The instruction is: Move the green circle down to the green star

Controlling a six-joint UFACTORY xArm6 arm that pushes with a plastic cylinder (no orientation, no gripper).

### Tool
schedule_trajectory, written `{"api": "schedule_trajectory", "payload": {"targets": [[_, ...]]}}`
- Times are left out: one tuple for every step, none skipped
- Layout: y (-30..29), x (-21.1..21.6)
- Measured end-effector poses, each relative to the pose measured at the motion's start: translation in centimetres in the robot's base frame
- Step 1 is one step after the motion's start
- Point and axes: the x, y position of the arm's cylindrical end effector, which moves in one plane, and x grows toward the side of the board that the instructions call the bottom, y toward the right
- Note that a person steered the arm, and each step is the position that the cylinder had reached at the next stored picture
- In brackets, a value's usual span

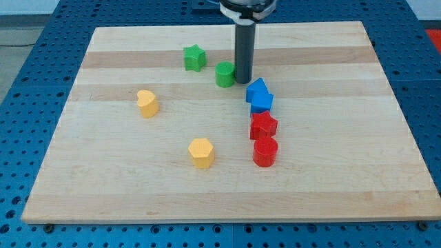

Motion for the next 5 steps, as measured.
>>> {"api": "schedule_trajectory", "payload": {"targets": [[-0.8,0.0],[-0.1,-0.6],[0.3,-1.1],[-0.6,-1.1],[-1.4,-1.1]]}}
